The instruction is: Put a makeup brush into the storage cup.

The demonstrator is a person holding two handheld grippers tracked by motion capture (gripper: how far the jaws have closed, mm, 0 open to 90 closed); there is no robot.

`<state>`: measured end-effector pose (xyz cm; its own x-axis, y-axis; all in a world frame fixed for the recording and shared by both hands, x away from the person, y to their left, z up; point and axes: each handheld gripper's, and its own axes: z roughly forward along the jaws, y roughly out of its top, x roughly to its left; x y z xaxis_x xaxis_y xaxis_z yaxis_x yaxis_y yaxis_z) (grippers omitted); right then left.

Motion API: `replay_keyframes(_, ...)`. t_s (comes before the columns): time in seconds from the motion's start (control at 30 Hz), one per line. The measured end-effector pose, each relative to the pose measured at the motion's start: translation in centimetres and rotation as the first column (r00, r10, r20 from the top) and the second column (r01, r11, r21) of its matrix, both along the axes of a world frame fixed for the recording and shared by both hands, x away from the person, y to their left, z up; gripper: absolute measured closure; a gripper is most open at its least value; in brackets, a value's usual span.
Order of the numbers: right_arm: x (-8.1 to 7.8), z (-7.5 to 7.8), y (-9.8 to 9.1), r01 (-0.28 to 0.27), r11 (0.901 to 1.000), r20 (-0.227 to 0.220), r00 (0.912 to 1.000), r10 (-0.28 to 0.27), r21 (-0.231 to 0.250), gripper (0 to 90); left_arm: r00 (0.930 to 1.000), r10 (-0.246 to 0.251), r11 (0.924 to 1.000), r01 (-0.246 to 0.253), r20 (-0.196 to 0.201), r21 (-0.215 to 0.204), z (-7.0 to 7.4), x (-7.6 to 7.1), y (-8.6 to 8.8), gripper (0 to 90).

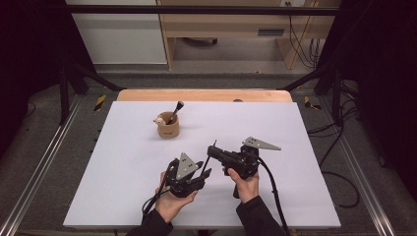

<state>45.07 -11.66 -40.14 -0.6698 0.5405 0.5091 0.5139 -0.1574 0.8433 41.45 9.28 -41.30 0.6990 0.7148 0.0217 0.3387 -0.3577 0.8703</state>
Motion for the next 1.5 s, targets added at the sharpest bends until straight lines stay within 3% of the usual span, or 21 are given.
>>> replay_keyframes(0.17,-0.2,0.0,0.2,-0.004,0.9996,0.017,0.9999,0.004,-0.028,85.6,0.9999,0.006,1.0,-0.006,0.01,-0.004,0.7,0.1,-0.1,58.7)
replay_keyframes(0.67,-0.5,0.0,1.0,-0.033,0.998,0.036,0.9987,0.035,-0.053,85.5,1.0,0.005,0.9998,-0.004,0.008,-0.021,1.6,0.4,-0.4,82.6)
replay_keyframes(1.0,-0.5,0.1,1.2,-0.029,0.9979,0.049,0.9983,0.032,-0.058,84.6,0.9999,0.014,0.9996,-0.014,0.008,-0.025,1.7,0.5,-0.2,84.5)
replay_keyframes(1.1,-0.6,0.2,1.0,-0.03,0.9985,0.05,0.9982,0.032,-0.046,76.9,0.9999,0.014,0.9997,-0.014,0.008,-0.02,1.7,0.6,0.0,84.5)
replay_keyframes(1.27,-0.9,0.7,0.0,-0.024,0.9975,0.079,0.9965,0.029,-0.067,64.4,0.9995,0.031,0.9993,-0.031,0.005,-0.022,1.7,1.0,1.0,84.5)
replay_keyframes(1.5,-1.2,1.3,-1.6,0.015,0.9913,0.133,0.9911,0.003,-0.131,45.8,0.9987,0.049,0.9986,-0.049,0.016,-0.019,2.0,1.5,2.3,84.5)
